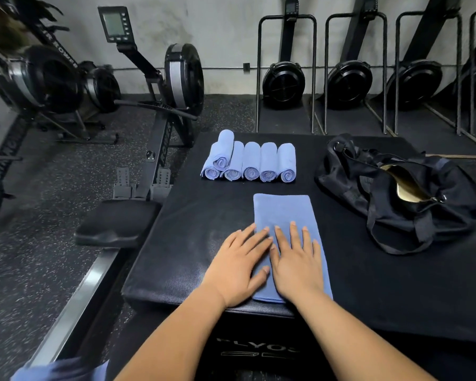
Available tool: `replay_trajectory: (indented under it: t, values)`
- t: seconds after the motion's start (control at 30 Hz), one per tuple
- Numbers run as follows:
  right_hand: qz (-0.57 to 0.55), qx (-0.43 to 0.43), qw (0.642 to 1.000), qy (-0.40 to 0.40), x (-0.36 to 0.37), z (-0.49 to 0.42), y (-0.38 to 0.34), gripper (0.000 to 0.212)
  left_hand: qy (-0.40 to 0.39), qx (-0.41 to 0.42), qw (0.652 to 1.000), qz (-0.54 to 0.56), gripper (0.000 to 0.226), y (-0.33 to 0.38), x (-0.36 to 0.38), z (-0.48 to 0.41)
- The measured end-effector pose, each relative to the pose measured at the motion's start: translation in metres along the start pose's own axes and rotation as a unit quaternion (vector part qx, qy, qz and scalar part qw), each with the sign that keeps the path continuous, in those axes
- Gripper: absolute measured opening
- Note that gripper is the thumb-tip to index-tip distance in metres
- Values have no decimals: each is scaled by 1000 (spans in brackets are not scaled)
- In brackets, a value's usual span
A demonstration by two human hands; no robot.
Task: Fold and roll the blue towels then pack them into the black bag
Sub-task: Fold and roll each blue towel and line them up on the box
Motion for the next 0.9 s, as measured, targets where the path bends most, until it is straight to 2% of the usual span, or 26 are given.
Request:
replay_trajectory:
  t: [0.17, 0.3, 0.4, 0.5, 0.7, 0.8, 0.9]
  values:
    - [-23, -32, 999, -37, 1, -5, 5, 58, -98, 11, 994, -49, 71, 1, 22, -1]
    - [19, -109, 993, -36, -2, 11, 12, 76, -129, -13, 990, -60, 75, -1, 28, 4]
    - [41, -144, 988, -32, -3, 25, 26, 73, -135, -33, 989, -45, 73, -1, 26, 11]
    - [53, -168, 984, -34, -6, 41, 42, 69, -110, -39, 993, -28, 67, -1, 20, 22]
    - [80, -229, 970, -7, -12, 76, 61, 69, -11, -13, 998, 54, 44, 6, -2, 45]
    - [91, -234, 967, 43, -15, 96, 69, 67, 43, -15, 997, 69, 39, 13, -11, 67]
    - [85, -227, 962, 127, -17, 122, 79, 63, 62, -4, 996, 65, 38, 23, -14, 84]
Point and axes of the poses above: each hand's wrist, its own z-axis away from the middle knuckle, its own x-axis out of the palm, y = z × x, the point moved 10 cm from there along -z, towards the middle knuckle, and after that the axes turned 3 degrees about -x, right-handed, at the moved point
